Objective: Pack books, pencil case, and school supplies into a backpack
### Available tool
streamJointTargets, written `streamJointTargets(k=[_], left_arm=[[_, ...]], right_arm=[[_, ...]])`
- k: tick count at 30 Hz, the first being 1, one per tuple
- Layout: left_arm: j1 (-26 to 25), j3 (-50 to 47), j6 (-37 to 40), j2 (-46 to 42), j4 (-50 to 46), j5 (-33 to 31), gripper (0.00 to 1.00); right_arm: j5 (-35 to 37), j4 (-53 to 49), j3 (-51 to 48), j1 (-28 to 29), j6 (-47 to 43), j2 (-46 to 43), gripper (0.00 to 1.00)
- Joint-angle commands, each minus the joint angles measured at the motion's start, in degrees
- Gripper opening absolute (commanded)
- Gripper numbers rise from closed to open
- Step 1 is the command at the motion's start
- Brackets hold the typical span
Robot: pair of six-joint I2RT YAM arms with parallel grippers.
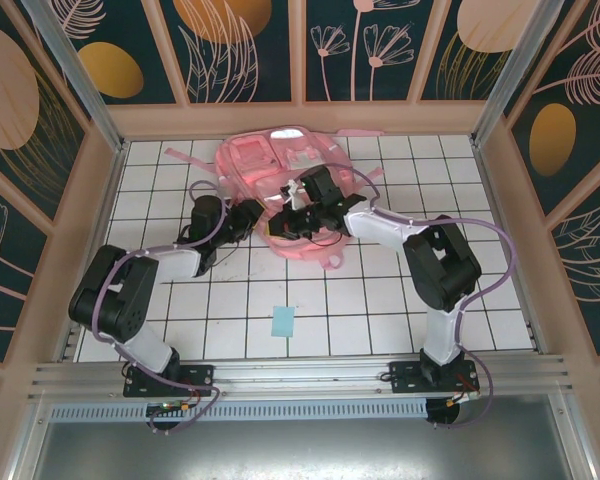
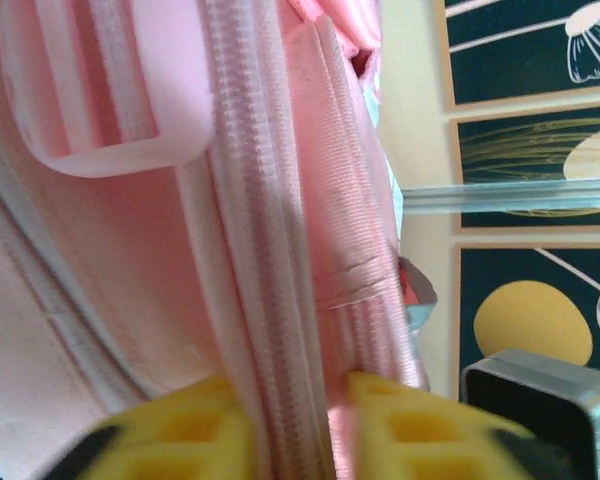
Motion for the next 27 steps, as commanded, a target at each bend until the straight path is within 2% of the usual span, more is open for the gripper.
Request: streamJointTargets(k=[1,3,5,8,9,13,15,17,19,22,25,27], left_arm=[[0.21,3.84,1.66,2.82,4.08,-0.61,0.00],[0.42,3.33,2.39,2.80,3.79,-0.14,0.00],[0.69,2.81,3.68,1.63,2.16,-0.11,0.00],[0.89,2.90,7.62,-1.68,-3.49,-0.70,0.00],[0.91,2.91,8.80,-2.94,-5.39,-1.10,0.00],[1.04,2.28,10.59,-6.08,-8.05,-1.15,0.00],[1.13,2.35,11.46,-6.87,-9.25,-0.35,0.00],[1.40,2.62,12.80,-7.53,-10.86,0.23,0.00],[2.06,2.96,14.28,-7.88,-12.50,0.15,0.00],[4.23,3.63,15.64,-6.85,-13.22,0.65,0.00],[5.61,6.64,17.45,-3.24,-13.26,0.40,0.00],[5.96,10.49,18.81,0.40,-13.54,0.14,0.00]], right_arm=[[-2.70,-12.38,-0.72,1.91,-9.42,-5.67,0.00],[6.20,-22.53,-0.45,0.50,-14.05,-5.50,0.00],[18.15,-29.32,-0.66,-1.44,-16.03,-5.59,0.00],[33.95,-36.11,0.95,-4.83,-18.88,-5.13,0.00],[37.26,-37.76,1.98,-6.19,-19.65,-4.87,0.00],[51.24,-40.00,5.41,-10.57,-20.53,-3.90,0.00],[61.70,-38.94,6.98,-12.48,-21.40,-2.45,0.00],[68.01,-37.25,8.51,-15.21,-22.13,-0.13,0.00],[68.95,-36.26,10.19,-17.47,-22.38,1.67,0.00],[63.55,-34.84,10.34,-17.39,-24.33,1.29,0.00],[51.86,-34.18,7.18,-16.96,-25.38,-1.50,0.00],[40.16,-33.47,3.52,-16.64,-25.63,-4.78,0.00]])
